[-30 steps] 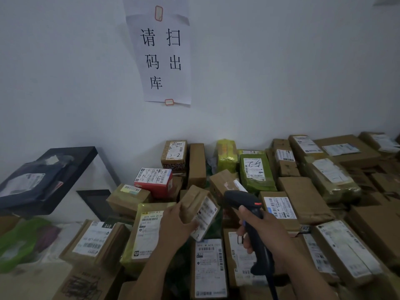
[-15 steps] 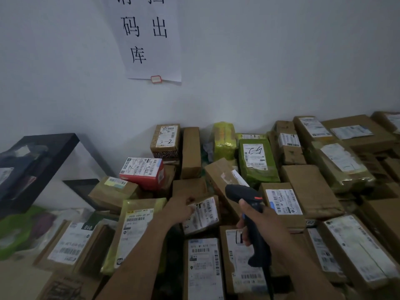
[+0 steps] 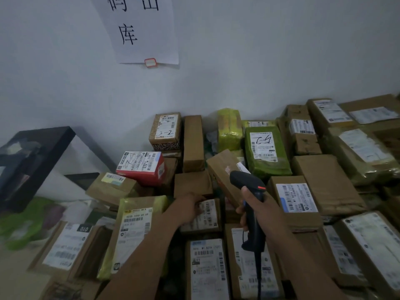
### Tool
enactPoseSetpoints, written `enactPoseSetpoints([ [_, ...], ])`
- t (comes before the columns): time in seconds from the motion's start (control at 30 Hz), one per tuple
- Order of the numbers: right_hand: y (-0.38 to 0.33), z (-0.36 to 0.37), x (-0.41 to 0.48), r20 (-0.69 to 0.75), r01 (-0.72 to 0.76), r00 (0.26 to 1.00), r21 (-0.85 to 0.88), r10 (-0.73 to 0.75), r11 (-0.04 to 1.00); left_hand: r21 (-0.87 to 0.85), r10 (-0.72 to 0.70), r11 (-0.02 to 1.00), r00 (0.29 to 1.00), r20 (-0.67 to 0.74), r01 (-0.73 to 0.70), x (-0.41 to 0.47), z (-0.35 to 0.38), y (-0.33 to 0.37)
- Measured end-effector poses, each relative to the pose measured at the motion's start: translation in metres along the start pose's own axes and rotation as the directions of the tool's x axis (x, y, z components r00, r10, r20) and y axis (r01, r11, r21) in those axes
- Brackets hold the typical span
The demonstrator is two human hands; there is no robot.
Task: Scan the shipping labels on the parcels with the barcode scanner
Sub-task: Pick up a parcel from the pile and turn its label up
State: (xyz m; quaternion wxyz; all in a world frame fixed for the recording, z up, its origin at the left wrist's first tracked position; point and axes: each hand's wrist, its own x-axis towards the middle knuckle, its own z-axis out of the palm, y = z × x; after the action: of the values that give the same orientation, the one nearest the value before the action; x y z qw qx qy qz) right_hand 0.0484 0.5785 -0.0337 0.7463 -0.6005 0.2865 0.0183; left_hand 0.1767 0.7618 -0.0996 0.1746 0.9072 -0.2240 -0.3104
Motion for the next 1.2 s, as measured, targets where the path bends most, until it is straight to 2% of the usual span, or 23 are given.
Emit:
enactPoseSetpoints([
  [0.07, 0.004, -0.002, 0.004, 0.002, -0.010, 1.000, 0.006, 0.010, 1.000, 0.040, -0.033, 0.999, 0.998, -0.052, 0.035, 0.002, 0.009, 0.000],
  [0.13, 0.008, -0.005, 0.008, -0.006, -0.021, 1.000, 0.005, 0.021, 1.000, 0.059, -0.067, 0.995, 0.969, -0.236, 0.084, 0.003, 0.018, 0.000],
  [0.2, 0.011, -0.008, 0.012, -0.019, -0.021, 1.000, 0.013, 0.021, 1.000, 0.005, -0.067, 0.997, 0.902, -0.426, 0.076, 0.004, 0.022, 0.002],
  [0.3, 0.015, -0.009, 0.016, -0.022, -0.018, 1.000, 0.019, 0.018, 1.000, 0.020, -0.047, 0.998, 0.854, -0.519, 0.067, 0.014, 0.015, 0.001],
  [0.37, 0.016, -0.008, 0.017, -0.024, -0.021, 0.999, 0.009, 0.021, 1.000, 0.053, -0.057, 0.994, 0.882, -0.468, 0.093, 0.028, 0.006, -0.004],
  [0.47, 0.016, -0.008, 0.019, -0.023, -0.007, 1.000, -0.007, 0.007, 1.000, 0.168, -0.080, 0.976, 0.949, -0.305, 0.136, 0.051, -0.008, -0.014],
  [0.63, 0.018, -0.009, 0.023, -0.012, 0.000, 1.000, -0.018, 0.000, 1.000, 0.214, -0.072, 0.971, 0.987, -0.145, 0.102, 0.066, -0.027, -0.024],
  [0.93, 0.022, -0.007, 0.025, -0.023, -0.005, 1.000, 0.012, 0.005, 1.000, 0.285, -0.006, 0.958, 0.998, -0.062, 0.024, 0.067, -0.036, -0.030],
  [1.07, 0.020, -0.007, 0.024, -0.029, -0.009, 1.000, -0.001, 0.009, 1.000, 0.340, 0.005, 0.940, 0.998, -0.065, 0.017, 0.063, -0.036, -0.026],
  [1.2, 0.017, -0.008, 0.022, -0.018, 0.000, 1.000, -0.014, -0.001, 1.000, 0.309, -0.008, 0.950, 0.995, -0.102, 0.040, 0.057, -0.036, -0.020],
])
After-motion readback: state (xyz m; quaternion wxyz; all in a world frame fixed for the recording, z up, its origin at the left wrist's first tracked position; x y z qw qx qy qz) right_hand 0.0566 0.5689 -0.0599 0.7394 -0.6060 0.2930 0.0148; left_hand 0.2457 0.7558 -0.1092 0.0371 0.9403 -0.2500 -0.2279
